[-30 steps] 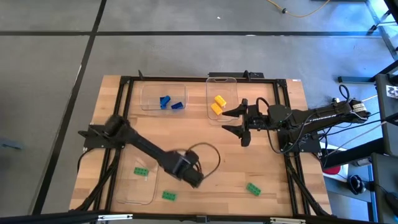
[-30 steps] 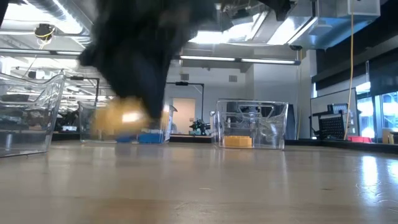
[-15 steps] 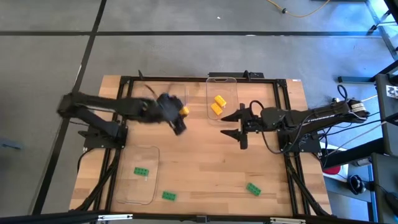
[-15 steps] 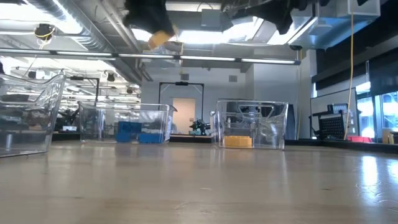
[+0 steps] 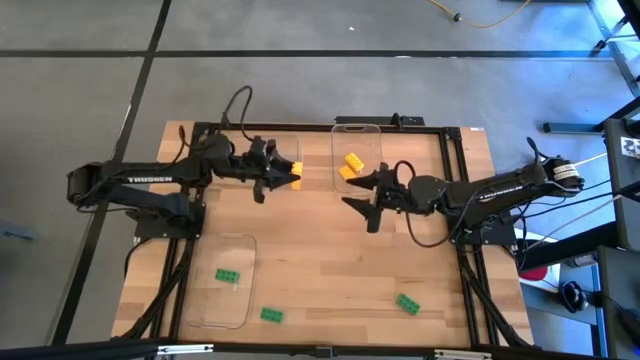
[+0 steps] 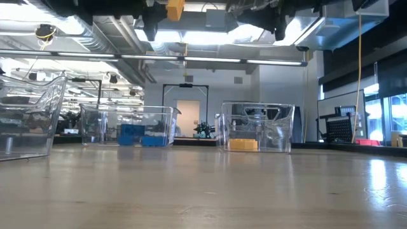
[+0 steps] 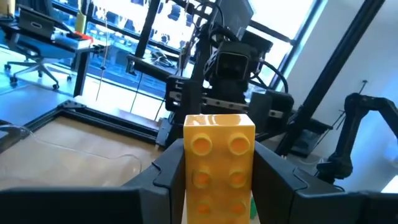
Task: Sort & place blocks by color
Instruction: Put the yellow game piece into the top right transparent bin
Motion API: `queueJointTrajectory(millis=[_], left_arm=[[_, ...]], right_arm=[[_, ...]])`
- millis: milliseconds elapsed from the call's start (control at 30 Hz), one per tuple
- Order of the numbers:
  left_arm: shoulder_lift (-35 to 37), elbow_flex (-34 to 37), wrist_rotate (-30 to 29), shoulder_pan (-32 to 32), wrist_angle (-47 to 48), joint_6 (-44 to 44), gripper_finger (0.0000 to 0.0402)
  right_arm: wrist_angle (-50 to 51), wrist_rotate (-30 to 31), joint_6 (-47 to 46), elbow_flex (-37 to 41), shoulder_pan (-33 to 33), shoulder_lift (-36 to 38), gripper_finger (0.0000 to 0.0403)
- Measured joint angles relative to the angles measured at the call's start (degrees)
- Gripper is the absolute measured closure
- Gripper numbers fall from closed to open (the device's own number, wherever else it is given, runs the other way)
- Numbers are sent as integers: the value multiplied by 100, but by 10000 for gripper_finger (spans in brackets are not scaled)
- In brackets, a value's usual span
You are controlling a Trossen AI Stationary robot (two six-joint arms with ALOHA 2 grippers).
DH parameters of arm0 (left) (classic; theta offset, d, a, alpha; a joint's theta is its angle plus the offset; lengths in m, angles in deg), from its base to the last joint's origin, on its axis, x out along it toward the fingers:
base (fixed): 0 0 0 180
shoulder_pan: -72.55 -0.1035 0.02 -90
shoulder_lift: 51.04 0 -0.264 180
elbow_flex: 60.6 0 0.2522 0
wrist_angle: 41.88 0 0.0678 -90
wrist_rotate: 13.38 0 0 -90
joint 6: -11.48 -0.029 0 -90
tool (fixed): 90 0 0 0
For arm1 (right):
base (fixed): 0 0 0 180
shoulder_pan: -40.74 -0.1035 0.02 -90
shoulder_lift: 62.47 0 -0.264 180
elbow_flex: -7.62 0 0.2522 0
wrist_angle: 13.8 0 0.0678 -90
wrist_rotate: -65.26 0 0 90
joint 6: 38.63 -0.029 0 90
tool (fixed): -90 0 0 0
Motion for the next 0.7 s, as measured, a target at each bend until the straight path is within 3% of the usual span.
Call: queueJointTrajectory(millis=[100, 500, 700], left_arm=[[-7, 0, -1, 0, -21, -5, 276], [-5, 0, -324, 81, -361, 34, 276], [-652, -306, -318, 518, -610, 33, 276]], right_arm=[[9, 232, -1, 0, 0, 2, 127], [39, 220, -177, 0, 33, 3, 127], [-157, -720, -882, -175, 422, -438, 124]])
